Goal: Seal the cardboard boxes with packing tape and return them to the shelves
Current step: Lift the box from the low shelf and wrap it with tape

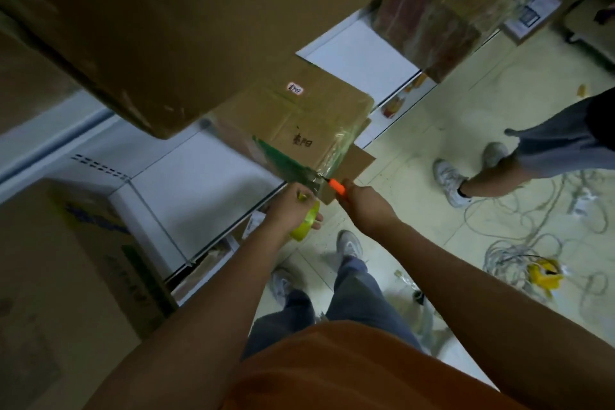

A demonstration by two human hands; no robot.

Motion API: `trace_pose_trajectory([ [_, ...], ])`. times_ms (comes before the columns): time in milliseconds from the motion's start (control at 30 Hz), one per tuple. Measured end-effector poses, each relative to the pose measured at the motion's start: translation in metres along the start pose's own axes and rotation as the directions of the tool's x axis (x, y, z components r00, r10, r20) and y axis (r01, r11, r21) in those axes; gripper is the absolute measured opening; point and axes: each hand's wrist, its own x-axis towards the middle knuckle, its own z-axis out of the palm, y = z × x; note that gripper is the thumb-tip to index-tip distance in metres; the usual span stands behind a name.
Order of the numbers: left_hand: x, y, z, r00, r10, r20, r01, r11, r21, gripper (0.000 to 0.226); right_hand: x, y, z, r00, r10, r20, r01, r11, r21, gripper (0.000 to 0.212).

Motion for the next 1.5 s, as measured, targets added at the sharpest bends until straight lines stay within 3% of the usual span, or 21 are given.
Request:
trace_pose_trajectory([
  [133,0.003,0.001,-0.014,0.999,-0.034,-0.010,0.034,0.998,-0.048,0.013,-0.001,-0.027,-0.019,0.987,-0.013,-0.161,0.038,0.988,0.151,0.026],
  [267,0.000,0.000,-0.027,0.998,-0.062,0.014,0.063,0.990,-0.127,0.016,-0.015,-0.047,-0.023,0.905,-0.097,-0.413,0.213,0.946,0.244,0.019],
  [300,0.001,-0.004,-0.029,0.998,-0.060,0.010,0.061,0.993,-0.098,0.011,-0.017,-0.042,-0.010,0.917,-0.135,-0.375,0.228,0.949,0.217,0.021],
  [367,0.003,-0.014,-0.033,0.999,-0.032,-0.005,0.032,0.999,0.004,0.006,-0.014,-0.016,0.024,0.994,-0.082,-0.066,0.088,0.993,0.083,0.025],
  [400,0.013,-0.029,-0.035,0.999,-0.039,0.006,0.039,0.999,0.024,0.010,-0.012,0.005,0.039,0.993,0.051,0.107,-0.050,0.999,-0.012,0.027],
  [433,0.023,-0.046,-0.037,0.998,-0.060,0.000,0.060,0.998,0.030,0.019,-0.013,0.025,0.047,0.962,0.190,0.194,-0.180,0.981,-0.066,0.028],
  [500,0.025,-0.059,-0.045,0.995,-0.097,-0.013,0.097,0.995,0.008,0.028,-0.016,0.053,0.053,0.917,0.332,0.219,-0.327,0.943,-0.061,0.030],
  [567,-0.006,-0.032,-0.054,0.993,-0.106,-0.057,0.103,0.993,-0.050,0.021,-0.017,0.059,0.049,0.933,0.288,0.217,-0.281,0.958,-0.062,0.032],
  [667,-0.013,-0.024,-0.056,0.987,-0.082,-0.140,0.073,0.995,-0.065,0.011,-0.022,0.049,0.043,0.967,0.109,0.232,-0.109,0.994,-0.013,0.031],
  [767,-0.016,-0.025,-0.057,0.987,-0.065,-0.146,0.051,0.994,-0.099,0.016,-0.026,0.037,0.033,0.987,-0.051,0.155,0.033,0.993,0.115,0.023],
  [867,-0.021,-0.025,-0.059,0.988,-0.076,-0.134,0.057,0.988,-0.143,0.019,-0.027,0.019,0.016,0.963,-0.253,0.094,0.232,0.954,0.190,0.018],
  [967,-0.028,-0.027,-0.064,0.984,-0.075,-0.161,0.045,0.982,-0.183,0.018,-0.025,0.005,-0.003,0.919,-0.389,0.057,0.380,0.916,0.126,0.024],
  [1133,-0.037,-0.029,-0.074,0.980,-0.073,-0.184,0.016,0.955,-0.295,0.015,0.002,-0.022,-0.032,0.929,-0.325,-0.178,0.333,0.943,0.017,0.038],
  [1200,-0.040,-0.028,-0.074,0.979,-0.060,-0.195,-0.007,0.946,-0.325,0.012,0.013,-0.032,-0.039,0.946,-0.275,-0.172,0.271,0.962,-0.043,0.034],
  [1333,-0.044,-0.028,-0.071,0.970,-0.057,-0.234,-0.031,0.935,-0.353,0.008,0.022,-0.048,-0.034,0.935,-0.335,-0.114,0.296,0.917,-0.267,0.030],
  [1500,-0.053,-0.035,-0.066,0.945,-0.084,-0.316,-0.029,0.941,-0.336,0.003,0.027,-0.054,-0.013,0.954,-0.290,-0.075,0.257,0.920,-0.295,0.035],
])
